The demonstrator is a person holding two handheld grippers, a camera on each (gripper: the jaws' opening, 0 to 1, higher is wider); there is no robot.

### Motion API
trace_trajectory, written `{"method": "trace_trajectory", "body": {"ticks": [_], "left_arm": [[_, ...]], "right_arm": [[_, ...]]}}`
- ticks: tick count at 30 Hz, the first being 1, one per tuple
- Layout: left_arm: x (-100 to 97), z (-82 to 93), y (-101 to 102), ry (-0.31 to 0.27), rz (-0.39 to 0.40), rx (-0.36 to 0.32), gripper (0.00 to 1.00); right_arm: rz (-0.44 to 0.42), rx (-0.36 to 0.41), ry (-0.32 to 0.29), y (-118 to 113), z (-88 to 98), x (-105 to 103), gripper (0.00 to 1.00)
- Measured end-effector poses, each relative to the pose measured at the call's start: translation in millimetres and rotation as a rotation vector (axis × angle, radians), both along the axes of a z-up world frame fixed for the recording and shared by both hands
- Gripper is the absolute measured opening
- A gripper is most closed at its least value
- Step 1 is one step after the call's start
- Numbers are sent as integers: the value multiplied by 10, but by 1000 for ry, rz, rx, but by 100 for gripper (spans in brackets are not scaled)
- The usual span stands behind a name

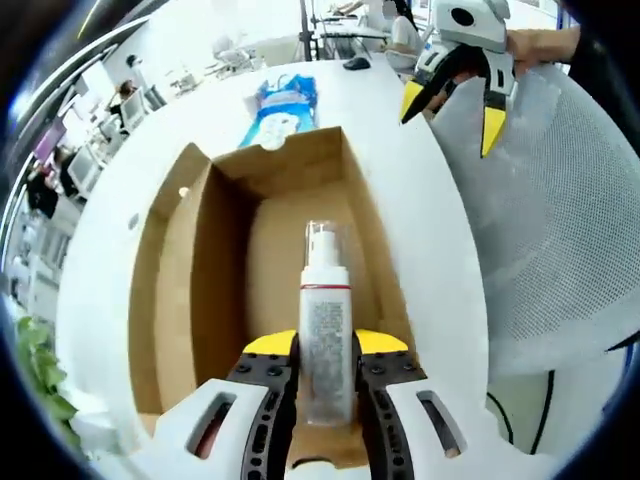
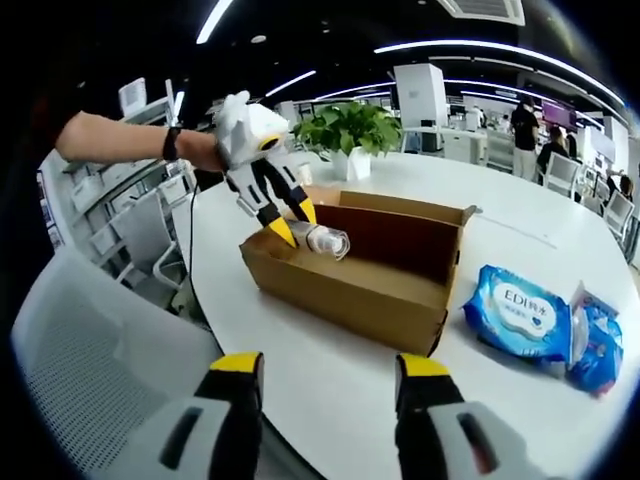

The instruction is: Operate the shoe box by opening the lid, removing the specified soft item, and placing it in the target area until the item is outside and the box remains undamaged.

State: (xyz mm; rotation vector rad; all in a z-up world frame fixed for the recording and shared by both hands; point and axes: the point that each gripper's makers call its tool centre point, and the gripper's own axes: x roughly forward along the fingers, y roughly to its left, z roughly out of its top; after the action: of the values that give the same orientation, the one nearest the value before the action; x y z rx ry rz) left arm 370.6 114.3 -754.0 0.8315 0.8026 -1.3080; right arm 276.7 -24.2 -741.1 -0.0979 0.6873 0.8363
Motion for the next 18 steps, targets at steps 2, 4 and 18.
{"method": "trace_trajectory", "body": {"ticks": [2,4,18], "left_arm": [[-20,45,-75,-2,-12,-15,19],[-48,76,-147,-2,-26,-26,19],[-360,309,-610,-1,-162,-76,19]], "right_arm": [[-1,7,-3,9,16,8,51],[-2,10,-5,13,26,14,51],[-12,28,-52,-20,173,116,47]]}}
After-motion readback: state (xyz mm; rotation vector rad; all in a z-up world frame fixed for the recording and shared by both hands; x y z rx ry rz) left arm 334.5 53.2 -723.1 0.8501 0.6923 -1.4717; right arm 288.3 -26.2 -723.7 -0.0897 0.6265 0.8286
